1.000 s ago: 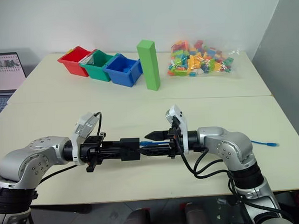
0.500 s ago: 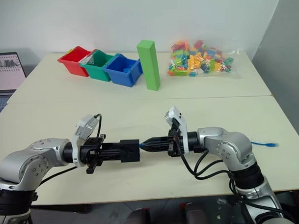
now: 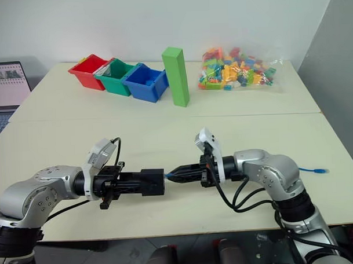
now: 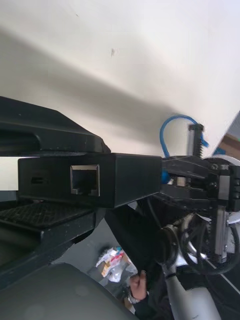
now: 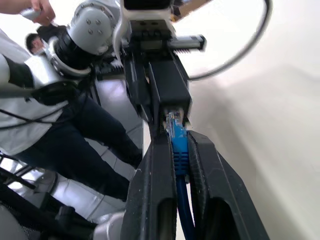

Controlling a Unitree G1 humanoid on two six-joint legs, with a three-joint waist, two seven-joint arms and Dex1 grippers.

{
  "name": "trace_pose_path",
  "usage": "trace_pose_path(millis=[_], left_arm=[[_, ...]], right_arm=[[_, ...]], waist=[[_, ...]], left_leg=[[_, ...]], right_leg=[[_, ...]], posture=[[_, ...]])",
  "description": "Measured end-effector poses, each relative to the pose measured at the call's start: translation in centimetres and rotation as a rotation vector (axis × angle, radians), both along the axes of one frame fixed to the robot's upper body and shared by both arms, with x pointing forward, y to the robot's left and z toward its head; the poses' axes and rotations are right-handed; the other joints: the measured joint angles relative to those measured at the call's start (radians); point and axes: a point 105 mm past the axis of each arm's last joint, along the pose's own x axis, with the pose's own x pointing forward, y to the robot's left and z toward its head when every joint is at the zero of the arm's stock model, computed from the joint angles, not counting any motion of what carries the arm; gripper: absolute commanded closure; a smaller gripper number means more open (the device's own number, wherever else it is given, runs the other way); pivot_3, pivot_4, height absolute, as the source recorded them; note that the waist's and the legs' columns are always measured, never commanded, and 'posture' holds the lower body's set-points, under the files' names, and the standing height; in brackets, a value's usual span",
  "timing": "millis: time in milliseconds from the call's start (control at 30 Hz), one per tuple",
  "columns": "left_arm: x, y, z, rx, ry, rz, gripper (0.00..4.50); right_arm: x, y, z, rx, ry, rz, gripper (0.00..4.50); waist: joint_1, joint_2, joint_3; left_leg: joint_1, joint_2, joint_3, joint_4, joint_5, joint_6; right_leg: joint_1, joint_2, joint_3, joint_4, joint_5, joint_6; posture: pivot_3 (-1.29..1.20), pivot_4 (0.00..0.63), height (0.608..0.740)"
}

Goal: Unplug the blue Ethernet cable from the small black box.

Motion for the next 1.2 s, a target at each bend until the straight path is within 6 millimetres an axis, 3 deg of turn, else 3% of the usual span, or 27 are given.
trace_pose_path(millis=[233,300,433,467,500,600,633,667,833,1000,1133,1200], left_arm=[[0.6,1.7,-0.5,0.010,0.002,0.099,3.70],[0.9,2.0,-0.3,0.013,-0.010,0.132,3.70],[1.3,2.2,-0.3,0.013,-0.020,0.185,3.70],[1.4,2.6,-0.5,0.012,-0.020,0.223,3.70],[2.0,1.7,-0.5,-0.006,-0.040,0.238,3.70],[2.1,0.7,-0.9,-0.012,-0.049,0.246,3.70],[2.2,0.8,-1.0,-0.005,-0.050,0.260,3.70],[2.3,0.9,-1.0,0.003,-0.052,0.276,3.70],[2.8,0.7,-1.6,0.014,-0.059,0.340,3.71],[4.0,1.1,-1.9,0.024,-0.103,0.452,3.71],[7.6,2.6,-1.6,0.043,-0.232,0.666,3.71],[9.2,3.6,-1.3,0.059,-0.303,0.769,3.71]], right_arm=[[0.9,-2.3,-0.3,-0.023,0.000,-0.088,4.44],[2.2,-2.8,0.0,0.002,-0.035,-0.166,4.44],[7.0,-3.9,0.6,0.000,-0.190,-0.406,4.44],[9.3,-4.1,0.9,-0.013,-0.270,-0.518,4.44],[13.8,-4.7,1.6,-0.063,-0.376,-0.742,4.44],[17.6,-6.0,2.7,-0.136,-0.529,-0.958,4.44],[18.2,-6.3,2.6,-0.150,-0.554,-0.992,3.73],[18.7,-6.6,2.2,-0.159,-0.560,-1.017,3.59],[19.0,-7.1,0.4,-0.177,-0.549,-1.033,2.36],[18.6,-6.8,2.2,-0.117,-0.607,-0.985,1.00],[16.5,-5.3,3.8,-0.044,-0.650,-0.829,0.02],[15.1,-4.2,3.8,-0.016,-0.633,-0.740,0.00]], waist=[[-0.001,0.000,0.000],[-0.002,0.000,0.000],[-0.006,0.001,0.001],[-0.007,0.001,0.001],[-0.016,0.003,0.003],[-0.015,0.002,0.003],[-0.014,0.002,0.003],[-0.010,0.002,0.003],[-0.006,0.002,0.003],[-0.006,0.002,0.003],[0.001,0.003,0.003],[0.005,0.003,0.003]], left_leg=[[0.000,0.000,0.000,0.000,0.000,0.000],[0.000,0.000,0.000,0.000,0.000,0.000],[0.000,0.000,0.001,0.000,0.000,0.000],[0.001,0.000,0.001,0.000,0.000,0.000],[0.000,-0.001,0.003,0.000,0.000,0.000],[0.000,-0.001,0.002,-0.001,0.001,0.002],[0.000,0.000,0.002,-0.002,0.001,0.002],[-0.001,-0.001,0.002,-0.002,0.001,0.002],[-0.003,-0.001,0.003,-0.002,0.001,0.001],[-0.002,-0.001,0.002,-0.002,0.001,0.001],[-0.002,0.000,0.001,-0.001,0.001,0.001],[-0.002,0.000,0.001,0.000,0.001,0.001]], right_leg=[[0.000,0.000,0.000,0.000,0.000,0.000],[0.000,0.000,0.000,0.000,0.000,0.000],[-0.001,0.000,0.001,0.000,0.000,0.000],[0.000,0.000,0.001,0.000,0.000,0.000],[-0.002,0.000,0.004,0.000,0.001,0.001],[-0.001,-0.001,0.003,0.000,0.003,-0.003],[-0.002,-0.001,0.002,0.000,0.004,-0.004],[-0.001,-0.001,0.002,0.000,0.003,-0.005],[-0.002,-0.003,0.002,-0.003,0.003,-0.005],[-0.002,-0.003,0.001,-0.001,0.003,-0.005],[-0.001,-0.002,0.000,0.000,0.003,-0.005],[-0.001,-0.002,0.000,0.000,0.003,-0.005]], posture=[[0.00,0.150,0.740],[0.00,0.150,0.740],[0.00,0.150,0.740],[0.00,0.150,0.740],[0.00,0.150,0.740],[0.00,0.150,0.740],[0.00,0.150,0.740],[0.00,0.150,0.740],[0.00,0.150,0.740],[0.00,0.150,0.740],[0.00,0.150,0.740],[0.00,0.150,0.740]])
